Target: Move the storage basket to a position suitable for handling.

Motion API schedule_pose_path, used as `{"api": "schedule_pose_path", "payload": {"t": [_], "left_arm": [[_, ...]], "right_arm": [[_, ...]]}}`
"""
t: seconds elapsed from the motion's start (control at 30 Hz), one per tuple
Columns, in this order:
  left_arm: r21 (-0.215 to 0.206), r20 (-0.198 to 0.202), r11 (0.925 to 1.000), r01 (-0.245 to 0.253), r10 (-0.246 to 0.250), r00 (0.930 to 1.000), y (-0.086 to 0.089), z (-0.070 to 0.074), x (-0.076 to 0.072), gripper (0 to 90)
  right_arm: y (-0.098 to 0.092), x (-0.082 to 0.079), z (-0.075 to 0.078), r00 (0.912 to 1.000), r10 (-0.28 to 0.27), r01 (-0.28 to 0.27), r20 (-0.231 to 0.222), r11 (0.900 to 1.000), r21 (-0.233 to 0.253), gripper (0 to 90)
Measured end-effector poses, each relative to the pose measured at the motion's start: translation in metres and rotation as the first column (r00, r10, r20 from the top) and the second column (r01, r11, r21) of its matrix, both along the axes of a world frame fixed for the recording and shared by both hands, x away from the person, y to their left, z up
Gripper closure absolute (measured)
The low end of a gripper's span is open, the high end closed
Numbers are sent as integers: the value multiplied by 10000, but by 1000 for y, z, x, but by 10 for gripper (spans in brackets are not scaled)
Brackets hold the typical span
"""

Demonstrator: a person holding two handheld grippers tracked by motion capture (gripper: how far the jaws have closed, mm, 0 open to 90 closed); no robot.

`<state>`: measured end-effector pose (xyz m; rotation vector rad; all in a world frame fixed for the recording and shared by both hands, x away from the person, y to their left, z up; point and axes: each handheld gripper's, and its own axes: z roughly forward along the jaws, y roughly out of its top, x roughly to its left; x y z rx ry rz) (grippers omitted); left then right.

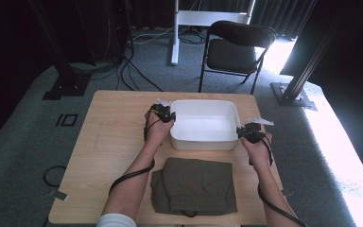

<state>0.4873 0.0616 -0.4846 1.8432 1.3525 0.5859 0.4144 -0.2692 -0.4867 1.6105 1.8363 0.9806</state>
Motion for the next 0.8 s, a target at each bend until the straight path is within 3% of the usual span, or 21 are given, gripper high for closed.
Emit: {"api": "schedule_pose_path", "payload": {"t": [0.6, 0.63, 0.73, 0.8], "left_arm": [[-132, -78, 9994, 324, -325, 9994, -1, 1, 1, 757], [-206, -103, 9988, 455, -457, 9989, 0, 1, 1, 753], [-108, -39, 9966, 811, -812, 9967, 1, 1, 2, 617], [-10, 7, 9944, 1057, -1057, 9944, 2, 3, 3, 535]], "right_arm": [[-5, -4, -2, 9998, -110, 109, 138, 9999, 71, 790], [-5, -5, -2, 9999, -89, 88, 146, 9999, 76, 778], [-6, -4, -1, 9991, -13, 2, 428, 9996, 266, 668], [-7, -2, 1, 9969, 157, -195, 773, 9986, 490, 526]]}}
